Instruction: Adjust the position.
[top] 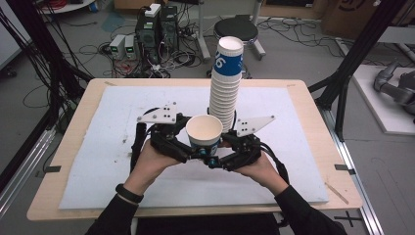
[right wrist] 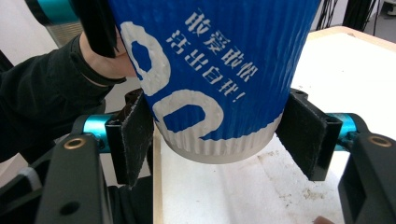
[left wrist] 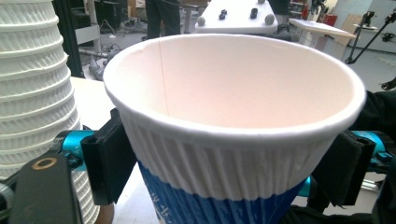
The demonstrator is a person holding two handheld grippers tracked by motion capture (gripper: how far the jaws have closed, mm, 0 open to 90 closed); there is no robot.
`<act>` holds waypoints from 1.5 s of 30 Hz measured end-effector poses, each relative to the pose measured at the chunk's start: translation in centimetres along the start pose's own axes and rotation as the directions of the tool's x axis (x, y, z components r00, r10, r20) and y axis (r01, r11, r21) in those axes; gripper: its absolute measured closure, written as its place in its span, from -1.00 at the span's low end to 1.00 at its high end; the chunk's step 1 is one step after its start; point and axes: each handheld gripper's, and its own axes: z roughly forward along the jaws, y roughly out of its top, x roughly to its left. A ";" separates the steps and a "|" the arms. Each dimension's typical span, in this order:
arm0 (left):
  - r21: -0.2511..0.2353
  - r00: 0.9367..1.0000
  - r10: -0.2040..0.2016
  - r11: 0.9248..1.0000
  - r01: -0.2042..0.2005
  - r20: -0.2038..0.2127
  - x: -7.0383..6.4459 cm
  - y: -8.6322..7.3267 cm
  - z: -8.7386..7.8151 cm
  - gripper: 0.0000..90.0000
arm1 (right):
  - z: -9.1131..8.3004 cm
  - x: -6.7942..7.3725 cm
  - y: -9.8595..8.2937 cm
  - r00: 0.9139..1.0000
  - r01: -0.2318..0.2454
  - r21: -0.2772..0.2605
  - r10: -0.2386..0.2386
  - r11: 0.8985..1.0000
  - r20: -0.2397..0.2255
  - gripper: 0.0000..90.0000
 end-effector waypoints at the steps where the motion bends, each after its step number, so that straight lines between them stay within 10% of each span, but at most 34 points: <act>1: -0.001 1.000 0.002 1.000 -0.002 0.000 0.0 0.0 0.0 -0.53 | 0.0 0.0 0.0 1.000 -0.001 0.002 0.001 1.000 0.004 -0.32; 18: -0.022 1.000 0.008 1.000 -0.008 0.009 0.0 -0.5 0.6 -0.42 | -0.4 -0.1 0.3 0.999 -0.052 -0.077 0.051 0.996 -0.019 -0.43; 45: -0.054 1.000 -0.014 0.998 0.015 0.016 -0.1 -0.1 0.0 -0.58 | 0.1 0.2 0.1 1.000 -0.010 -0.038 0.009 0.999 -0.011 -0.39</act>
